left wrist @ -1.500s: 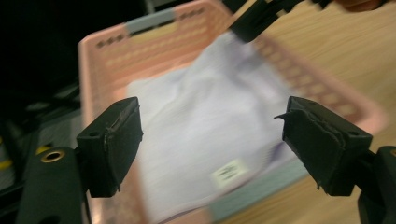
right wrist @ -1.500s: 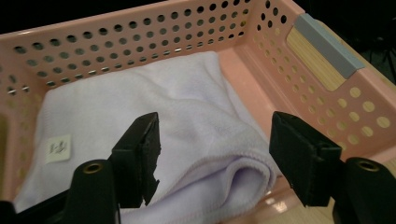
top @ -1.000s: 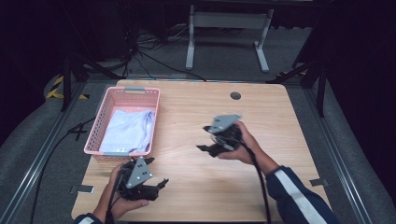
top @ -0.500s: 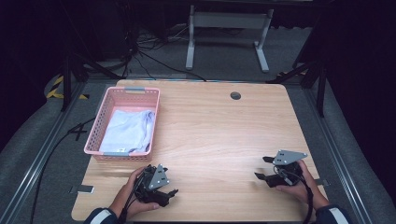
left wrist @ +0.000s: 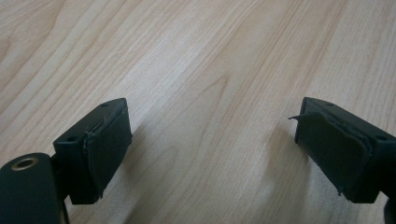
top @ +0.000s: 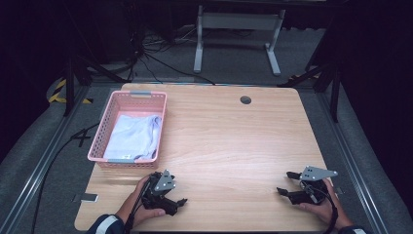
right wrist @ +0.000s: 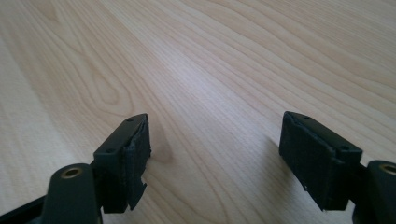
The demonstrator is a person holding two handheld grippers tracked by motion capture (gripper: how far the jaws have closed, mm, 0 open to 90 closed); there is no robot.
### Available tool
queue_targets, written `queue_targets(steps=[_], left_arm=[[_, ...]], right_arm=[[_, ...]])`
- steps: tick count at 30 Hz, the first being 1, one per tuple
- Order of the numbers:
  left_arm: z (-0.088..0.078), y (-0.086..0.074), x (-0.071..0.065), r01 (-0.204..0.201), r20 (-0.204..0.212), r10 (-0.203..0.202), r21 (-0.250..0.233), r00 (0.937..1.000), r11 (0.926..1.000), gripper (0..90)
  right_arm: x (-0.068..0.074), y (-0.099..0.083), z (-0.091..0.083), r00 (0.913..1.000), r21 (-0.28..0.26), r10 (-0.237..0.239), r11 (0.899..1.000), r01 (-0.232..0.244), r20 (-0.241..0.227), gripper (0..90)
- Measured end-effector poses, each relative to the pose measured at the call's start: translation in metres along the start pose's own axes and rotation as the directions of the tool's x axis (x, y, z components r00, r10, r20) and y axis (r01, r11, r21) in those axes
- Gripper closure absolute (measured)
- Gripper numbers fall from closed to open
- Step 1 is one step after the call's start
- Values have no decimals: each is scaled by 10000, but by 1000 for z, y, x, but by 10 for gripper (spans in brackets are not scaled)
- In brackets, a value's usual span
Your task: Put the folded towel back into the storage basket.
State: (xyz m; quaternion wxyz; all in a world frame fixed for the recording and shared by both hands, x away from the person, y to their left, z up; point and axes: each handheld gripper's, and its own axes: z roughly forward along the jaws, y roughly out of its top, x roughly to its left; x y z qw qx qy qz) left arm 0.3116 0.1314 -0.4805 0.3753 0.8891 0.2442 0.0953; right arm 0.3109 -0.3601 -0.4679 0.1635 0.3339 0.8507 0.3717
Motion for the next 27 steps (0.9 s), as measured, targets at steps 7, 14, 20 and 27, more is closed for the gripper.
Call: queue_targets(steps=[7, 14, 20, 27], left_arm=[[0, 0, 1, 41, -45, -41, 48, 10000, 10000, 102], [0, 0, 1, 21, -49, -21, 50, 10000, 10000, 101], [0, 0, 1, 37, -30, -37, 68, 10000, 10000, 99], [2, 2, 2, -61, -19, 61, 135, 10000, 9999, 79]], right_arm=[[3, -2, -2, 9995, 11, 168, 9999, -168, 284, 238], [3, -2, -2, 9994, 18, 185, 9998, -186, 304, 234], [2, -2, -2, 9994, 22, 183, 9998, -184, 303, 229], [3, -2, -2, 9991, 60, 209, 9998, -211, 379, 194]])
